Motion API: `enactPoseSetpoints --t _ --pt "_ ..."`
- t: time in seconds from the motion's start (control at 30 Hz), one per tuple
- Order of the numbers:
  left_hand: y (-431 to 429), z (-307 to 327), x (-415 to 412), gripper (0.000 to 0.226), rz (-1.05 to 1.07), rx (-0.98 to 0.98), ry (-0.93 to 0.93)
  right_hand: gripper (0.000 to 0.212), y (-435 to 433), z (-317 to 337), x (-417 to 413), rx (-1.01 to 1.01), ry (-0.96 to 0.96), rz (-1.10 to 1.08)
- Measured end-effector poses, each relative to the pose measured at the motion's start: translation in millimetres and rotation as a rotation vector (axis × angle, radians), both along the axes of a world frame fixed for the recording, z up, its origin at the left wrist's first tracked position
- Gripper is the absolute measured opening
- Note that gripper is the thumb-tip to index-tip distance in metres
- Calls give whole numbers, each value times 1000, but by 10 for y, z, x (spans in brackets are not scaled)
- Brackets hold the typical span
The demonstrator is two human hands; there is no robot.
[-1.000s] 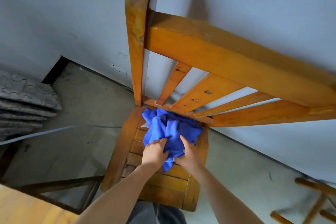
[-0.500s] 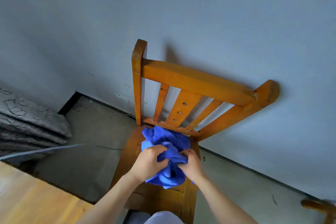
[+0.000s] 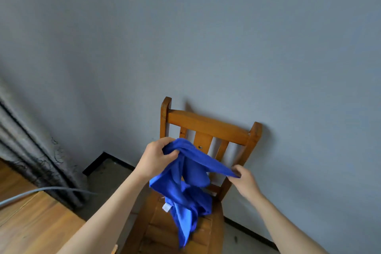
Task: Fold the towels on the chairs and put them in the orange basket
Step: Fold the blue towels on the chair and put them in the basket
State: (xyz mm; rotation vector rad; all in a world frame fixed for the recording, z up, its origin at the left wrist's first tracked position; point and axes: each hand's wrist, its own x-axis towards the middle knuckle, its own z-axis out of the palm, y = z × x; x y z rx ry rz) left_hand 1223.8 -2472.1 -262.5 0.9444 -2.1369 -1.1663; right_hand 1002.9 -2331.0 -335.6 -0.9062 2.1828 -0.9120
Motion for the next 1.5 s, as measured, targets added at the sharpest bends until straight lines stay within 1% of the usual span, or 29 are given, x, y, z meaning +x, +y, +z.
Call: enactPoseSetpoints --t 0.1,0.23,0.3,0.37,0.5,0.57,0.6,0.67,0.73,0.83,0.9,0.97,1.03,1.13,1.27,1.4,1.5 --pt "-6 126 87 30 82 -16 5 18 -46 397 -97 -126 19 -29" --pt "-19 161 191 12 170 2 14 29 -133 894 -105 -321 -19 -86" --pt "-18 144 232 14 184 -9 6 28 -183 1099 -69 -399 -25 -103" --pt "-35 143 269 18 187 -11 -7 24 -242 1323 -30 -447 9 -105" --pt "-165 130 304 7 163 -19 -132 23 -338 1792 125 -525 13 -3" --pt "-197 138 284 9 161 28 -129 25 -371 1926 231 -542 12 66" --pt "-198 173 255 14 158 33 -103 26 -391 1963 278 -536 12 114" --pt "-172 270 174 26 116 -1 -49 28 -440 1945 369 -466 34 230" --pt "-100 390 70 32 25 -15 -2 29 -479 1857 453 -384 64 318" --pt "56 545 -63 34 -108 -12 71 27 -520 1736 523 -359 55 333" --pt "140 584 -123 27 -142 -27 114 25 -537 1703 530 -343 56 328" --pt "201 575 -174 13 -122 -42 164 22 -542 1663 522 -328 53 330" --pt "228 549 -224 10 -53 -48 207 18 -538 1617 505 -321 37 330" --pt "218 502 -288 10 -7 -67 207 14 -521 1537 452 -339 -2 319" --pt "151 434 -374 11 -42 -97 165 13 -500 1427 391 -308 -10 321" --pt "111 403 -467 12 -79 -112 119 16 -504 1324 341 -284 -44 307" --pt "81 414 -518 17 -82 -86 145 15 -502 1221 307 -232 -73 318"
